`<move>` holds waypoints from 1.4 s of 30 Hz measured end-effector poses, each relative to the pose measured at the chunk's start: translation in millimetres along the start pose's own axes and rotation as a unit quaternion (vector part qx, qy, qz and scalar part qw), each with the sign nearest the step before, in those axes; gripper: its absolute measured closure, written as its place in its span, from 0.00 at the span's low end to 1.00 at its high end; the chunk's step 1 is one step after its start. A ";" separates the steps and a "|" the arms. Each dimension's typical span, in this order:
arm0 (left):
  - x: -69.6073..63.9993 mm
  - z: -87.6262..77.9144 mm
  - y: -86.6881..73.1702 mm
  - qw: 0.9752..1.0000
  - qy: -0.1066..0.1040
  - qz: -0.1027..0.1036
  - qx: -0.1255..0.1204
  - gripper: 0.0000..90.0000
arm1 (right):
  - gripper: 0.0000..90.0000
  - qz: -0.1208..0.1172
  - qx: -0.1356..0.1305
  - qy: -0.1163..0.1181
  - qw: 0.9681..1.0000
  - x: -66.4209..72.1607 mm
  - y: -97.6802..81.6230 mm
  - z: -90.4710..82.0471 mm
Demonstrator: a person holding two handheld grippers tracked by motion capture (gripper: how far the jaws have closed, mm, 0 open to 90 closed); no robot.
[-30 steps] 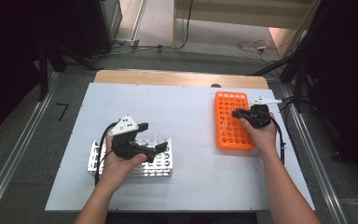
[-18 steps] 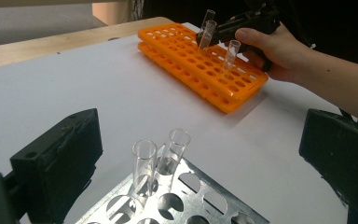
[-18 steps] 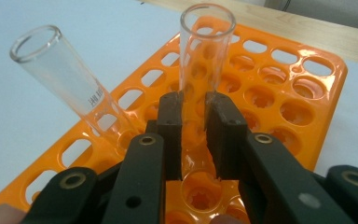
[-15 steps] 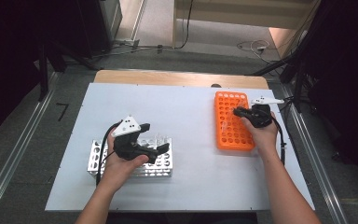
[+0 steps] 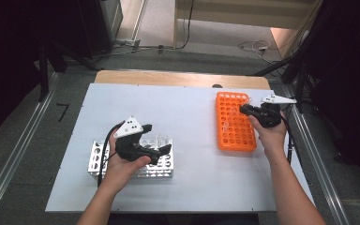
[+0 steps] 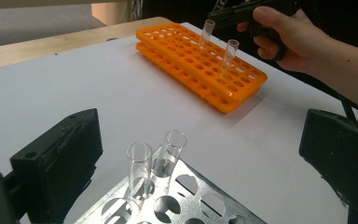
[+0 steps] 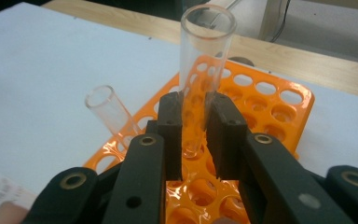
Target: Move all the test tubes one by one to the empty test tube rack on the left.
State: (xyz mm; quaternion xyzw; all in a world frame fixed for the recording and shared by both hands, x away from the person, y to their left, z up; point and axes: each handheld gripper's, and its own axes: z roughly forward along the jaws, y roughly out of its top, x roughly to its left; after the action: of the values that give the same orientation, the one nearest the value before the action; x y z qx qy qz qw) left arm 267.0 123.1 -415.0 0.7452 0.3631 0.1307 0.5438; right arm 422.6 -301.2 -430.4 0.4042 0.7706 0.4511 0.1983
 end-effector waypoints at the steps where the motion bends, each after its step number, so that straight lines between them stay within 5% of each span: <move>1: -0.1 0.2 -0.1 1.000 -0.001 0.000 0.000 0.00 | 0.83 0.000 -0.004 0.000 1.000 0.7 1.9 -2.3; 10: -1.7 0.7 0.5 1.000 -0.002 0.001 -0.002 0.00 | 0.83 -0.007 -0.020 0.003 1.000 11.9 14.5 -25.8; 24: -5.9 0.2 3.2 1.000 -0.003 0.008 -0.006 0.00 | 0.83 -0.022 -0.033 0.016 0.999 35.5 8.8 -56.7; 42: -15.4 1.6 6.1 1.000 -0.009 0.020 -0.010 0.00 | 0.83 -0.053 -0.008 0.101 0.993 94.1 -2.6 -59.4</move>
State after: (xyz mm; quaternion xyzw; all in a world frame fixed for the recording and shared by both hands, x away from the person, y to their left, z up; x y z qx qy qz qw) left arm 259.5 110.6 -406.9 0.7478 0.3420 0.1387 0.5518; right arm 325.6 -258.3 -396.5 0.3140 0.8031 0.4848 0.1465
